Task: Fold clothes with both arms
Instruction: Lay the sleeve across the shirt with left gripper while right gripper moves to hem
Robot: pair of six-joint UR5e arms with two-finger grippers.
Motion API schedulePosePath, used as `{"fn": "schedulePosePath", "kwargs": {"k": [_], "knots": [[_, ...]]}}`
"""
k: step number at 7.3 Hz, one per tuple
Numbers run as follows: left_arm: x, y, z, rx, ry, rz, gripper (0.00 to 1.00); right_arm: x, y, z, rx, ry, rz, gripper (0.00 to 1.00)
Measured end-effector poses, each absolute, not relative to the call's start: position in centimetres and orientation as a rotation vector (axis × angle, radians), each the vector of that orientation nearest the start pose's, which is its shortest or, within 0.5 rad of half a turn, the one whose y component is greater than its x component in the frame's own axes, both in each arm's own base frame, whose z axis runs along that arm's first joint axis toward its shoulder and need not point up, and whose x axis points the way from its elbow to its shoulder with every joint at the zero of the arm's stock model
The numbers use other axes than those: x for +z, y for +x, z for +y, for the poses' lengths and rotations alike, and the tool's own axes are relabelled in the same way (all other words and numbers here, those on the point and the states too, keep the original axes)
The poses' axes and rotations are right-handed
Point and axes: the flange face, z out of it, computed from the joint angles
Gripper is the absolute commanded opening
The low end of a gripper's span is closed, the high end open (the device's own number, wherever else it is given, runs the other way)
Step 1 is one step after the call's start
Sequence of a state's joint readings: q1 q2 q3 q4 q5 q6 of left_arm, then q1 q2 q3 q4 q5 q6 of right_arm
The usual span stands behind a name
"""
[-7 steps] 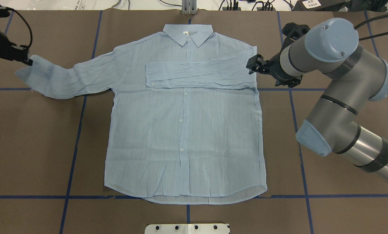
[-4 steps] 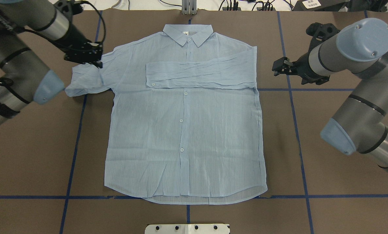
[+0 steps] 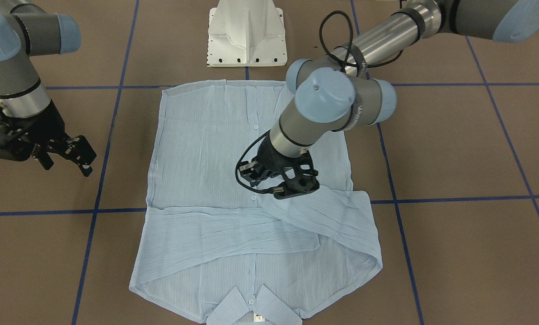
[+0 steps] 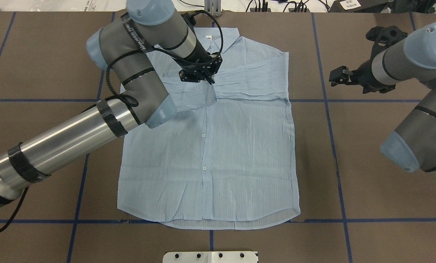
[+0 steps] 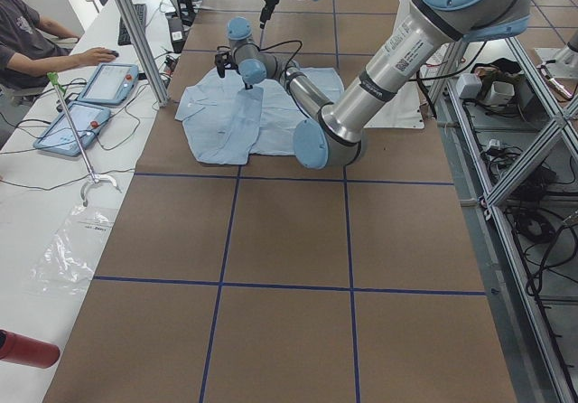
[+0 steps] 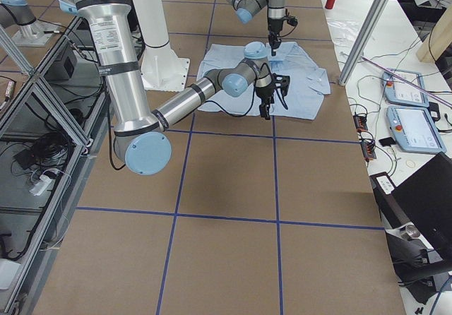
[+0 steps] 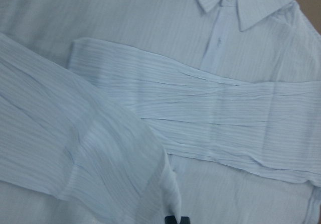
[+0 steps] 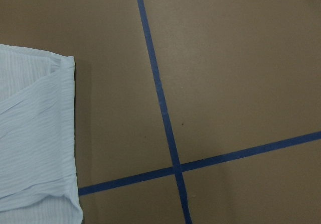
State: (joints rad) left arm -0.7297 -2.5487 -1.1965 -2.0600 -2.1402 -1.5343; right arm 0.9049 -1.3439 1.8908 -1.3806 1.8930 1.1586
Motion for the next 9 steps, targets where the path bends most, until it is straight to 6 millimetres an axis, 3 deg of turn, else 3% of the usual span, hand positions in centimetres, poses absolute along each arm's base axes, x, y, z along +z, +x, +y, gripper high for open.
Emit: {"fn": "schedulePosePath", "kwargs": {"k": [2,3,5,6,8,9], "knots": [[10.4,58.0,-57.7,-0.325,-0.049,1.188,0.02,38.3,-26.4,-50.9,0.345,0.206,-0.757,1.0],[9.4,59.4,-57.4,-0.333,-0.043,1.188,0.13,38.5,-26.2,-50.7,0.345,0.205,-0.755,1.0],[8.8,60.8,-57.0,-0.329,-0.041,1.194,0.27,38.8,-25.9,-50.4,0.346,0.203,-0.752,1.0],[8.4,61.1,-56.7,-0.323,-0.041,1.201,0.71,38.9,-25.8,-50.3,0.346,0.202,-0.751,1.0],[7.7,61.7,-56.0,-0.311,-0.016,1.227,0.8,38.7,-25.7,-49.8,0.349,0.196,-0.764,1.0],[7.1,61.5,-55.7,-0.307,-0.006,1.242,0.8,38.3,-26.2,-48.5,0.333,0.175,-0.79,1.0]]}}
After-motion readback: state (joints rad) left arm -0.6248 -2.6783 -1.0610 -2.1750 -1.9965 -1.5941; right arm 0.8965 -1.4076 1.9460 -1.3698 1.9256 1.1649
